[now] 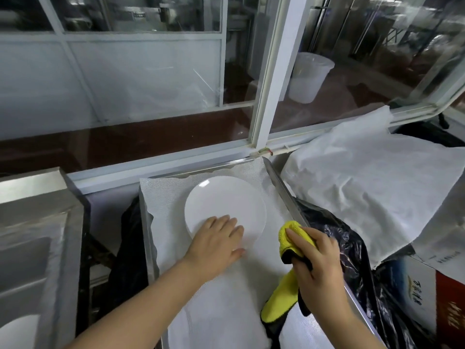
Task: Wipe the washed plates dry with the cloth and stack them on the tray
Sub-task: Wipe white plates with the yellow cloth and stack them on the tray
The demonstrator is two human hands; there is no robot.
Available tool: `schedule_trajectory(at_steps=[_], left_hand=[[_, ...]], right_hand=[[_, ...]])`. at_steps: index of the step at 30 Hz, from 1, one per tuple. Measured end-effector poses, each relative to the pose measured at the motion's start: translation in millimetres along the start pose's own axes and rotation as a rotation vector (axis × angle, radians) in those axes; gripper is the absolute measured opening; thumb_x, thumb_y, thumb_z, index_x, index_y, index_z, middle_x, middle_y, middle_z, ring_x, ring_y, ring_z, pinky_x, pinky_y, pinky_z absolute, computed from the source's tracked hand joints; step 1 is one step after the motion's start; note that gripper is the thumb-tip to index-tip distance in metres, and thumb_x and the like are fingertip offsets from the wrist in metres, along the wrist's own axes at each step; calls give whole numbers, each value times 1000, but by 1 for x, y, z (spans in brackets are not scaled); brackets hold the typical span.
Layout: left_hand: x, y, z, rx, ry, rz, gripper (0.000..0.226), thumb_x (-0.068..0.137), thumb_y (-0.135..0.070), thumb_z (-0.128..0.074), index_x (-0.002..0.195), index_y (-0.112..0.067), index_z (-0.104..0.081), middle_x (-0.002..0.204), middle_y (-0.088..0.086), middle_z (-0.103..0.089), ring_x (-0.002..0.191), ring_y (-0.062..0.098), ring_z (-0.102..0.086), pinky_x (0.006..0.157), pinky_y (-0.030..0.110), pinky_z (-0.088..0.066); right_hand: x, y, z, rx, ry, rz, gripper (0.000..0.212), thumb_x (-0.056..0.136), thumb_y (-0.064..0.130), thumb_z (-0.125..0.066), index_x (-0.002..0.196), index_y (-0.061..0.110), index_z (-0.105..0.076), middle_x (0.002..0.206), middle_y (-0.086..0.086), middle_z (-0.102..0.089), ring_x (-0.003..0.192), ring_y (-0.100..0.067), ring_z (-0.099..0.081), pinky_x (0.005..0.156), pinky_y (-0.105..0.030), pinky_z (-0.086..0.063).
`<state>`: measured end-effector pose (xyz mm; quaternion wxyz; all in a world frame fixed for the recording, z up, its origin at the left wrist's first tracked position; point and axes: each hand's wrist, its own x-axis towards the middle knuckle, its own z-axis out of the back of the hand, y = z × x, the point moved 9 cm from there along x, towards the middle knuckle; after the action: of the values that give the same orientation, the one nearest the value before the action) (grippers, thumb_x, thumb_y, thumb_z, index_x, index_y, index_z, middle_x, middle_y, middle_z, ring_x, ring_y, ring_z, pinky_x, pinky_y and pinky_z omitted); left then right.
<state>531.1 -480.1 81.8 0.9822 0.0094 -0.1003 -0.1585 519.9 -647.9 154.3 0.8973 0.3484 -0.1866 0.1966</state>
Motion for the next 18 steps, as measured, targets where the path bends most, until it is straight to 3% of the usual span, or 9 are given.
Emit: schedule_trajectory(at_steps=[4,8,10,12,15,18], left_hand=[[-10,11,4,-78,-19,94,59,61,-58,-78,104,-18,-73,113,3,-70,108,20,-65,93,37,-51],[-45,47,13,-160,-94,404,82,51,-52,-84,116,-6,-66,122,12,-65,115,28,-61,104,41,-39],[-64,65,12,-205,-80,577,93,47,-49,-88,119,2,-61,124,17,-62,114,34,-60,98,44,-45],[-74,76,9,-282,-61,678,98,55,-46,-87,131,2,-50,132,16,-56,123,32,-53,102,40,-41],[-77,82,4,-375,-70,716,95,75,-51,-72,147,-10,-27,145,4,-43,135,20,-37,109,27,-27],[-77,85,2,-428,-86,738,92,78,-50,-70,147,-13,-23,142,2,-45,132,18,-38,105,23,-27]], right_hand=[[35,14,-29,40,71,4,45,68,-2,-54,105,14,-73,110,-7,-61,89,-28,-46,85,-22,-31],[78,24,-77,32,200,-18,34,78,12,-62,111,16,-70,118,-12,-61,101,-36,-47,89,-31,-33],[85,21,-119,-138,413,-20,42,88,32,-63,128,22,-59,138,-6,-49,119,-34,-39,99,-37,-31],[75,11,-157,-350,612,-3,53,94,47,-49,143,30,-40,154,2,-28,135,-28,-25,106,-38,-23],[66,8,-182,-470,648,60,52,100,43,-35,149,29,-25,159,2,-12,140,-25,-17,108,-39,-21],[75,15,-196,-454,621,95,50,101,38,-32,149,26,-25,159,1,-12,139,-25,-18,107,-40,-22]])
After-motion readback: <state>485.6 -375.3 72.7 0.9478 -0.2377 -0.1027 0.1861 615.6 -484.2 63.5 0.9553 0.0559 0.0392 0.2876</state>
